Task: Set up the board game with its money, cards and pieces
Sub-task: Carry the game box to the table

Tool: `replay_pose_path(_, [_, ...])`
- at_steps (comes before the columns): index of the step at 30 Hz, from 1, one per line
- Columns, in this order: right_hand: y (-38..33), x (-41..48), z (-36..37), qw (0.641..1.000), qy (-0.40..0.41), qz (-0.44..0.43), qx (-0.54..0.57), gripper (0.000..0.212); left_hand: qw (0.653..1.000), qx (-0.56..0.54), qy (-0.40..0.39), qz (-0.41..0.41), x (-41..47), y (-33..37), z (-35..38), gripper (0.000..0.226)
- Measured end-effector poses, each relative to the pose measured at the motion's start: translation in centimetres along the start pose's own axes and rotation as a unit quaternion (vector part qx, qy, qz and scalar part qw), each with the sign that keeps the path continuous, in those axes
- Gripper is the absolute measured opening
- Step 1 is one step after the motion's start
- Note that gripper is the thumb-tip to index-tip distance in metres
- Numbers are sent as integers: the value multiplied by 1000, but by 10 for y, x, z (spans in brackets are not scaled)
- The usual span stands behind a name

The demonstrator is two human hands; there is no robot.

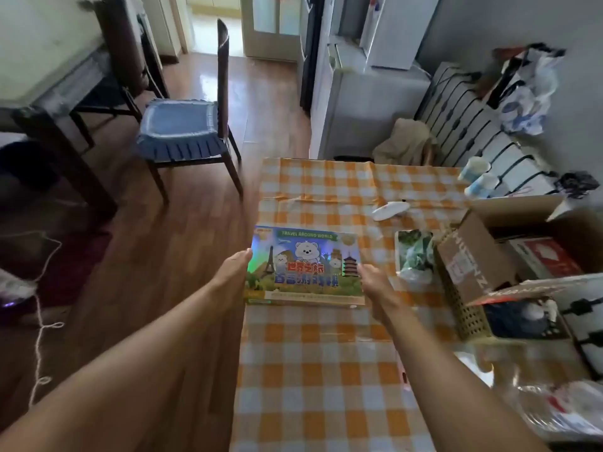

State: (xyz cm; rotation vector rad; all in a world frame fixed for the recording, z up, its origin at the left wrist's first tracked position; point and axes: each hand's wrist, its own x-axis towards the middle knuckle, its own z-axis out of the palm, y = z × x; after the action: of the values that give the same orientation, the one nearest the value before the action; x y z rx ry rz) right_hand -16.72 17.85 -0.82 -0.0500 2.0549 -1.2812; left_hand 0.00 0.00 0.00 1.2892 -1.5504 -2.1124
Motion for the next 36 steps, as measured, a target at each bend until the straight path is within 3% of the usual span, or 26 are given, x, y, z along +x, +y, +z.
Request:
replay_pose_path(3, [15,28,1,996,27,36,-75,30,998,30,53,-32,36,-19,0,22])
replay_pose_path(7, [37,57,3,994,20,76,-77,30,993,52,29,-100,68,-40,-2,13])
replay_pose_path(10, [41,76,6,993,34,94,-70,26,991,63,32,-111,82,-42,-4,36])
replay_pose_path(15, [34,78,10,993,85,73,-26,32,991,23,64,-113,87,-32,-11,51])
replay_pose_path(18, [15,75,28,996,62,63,9,31,992,2,95,-84,86,-13,-32,57])
replay_pose_path(24, [-71,66,96,998,18,-17,61,33,991,-61,113,-44,86,51,-119,70])
replay_pose_path(36, [-246,64,335,988,-68,-122,68,33,975,-145,164,40,122,184,-361,72])
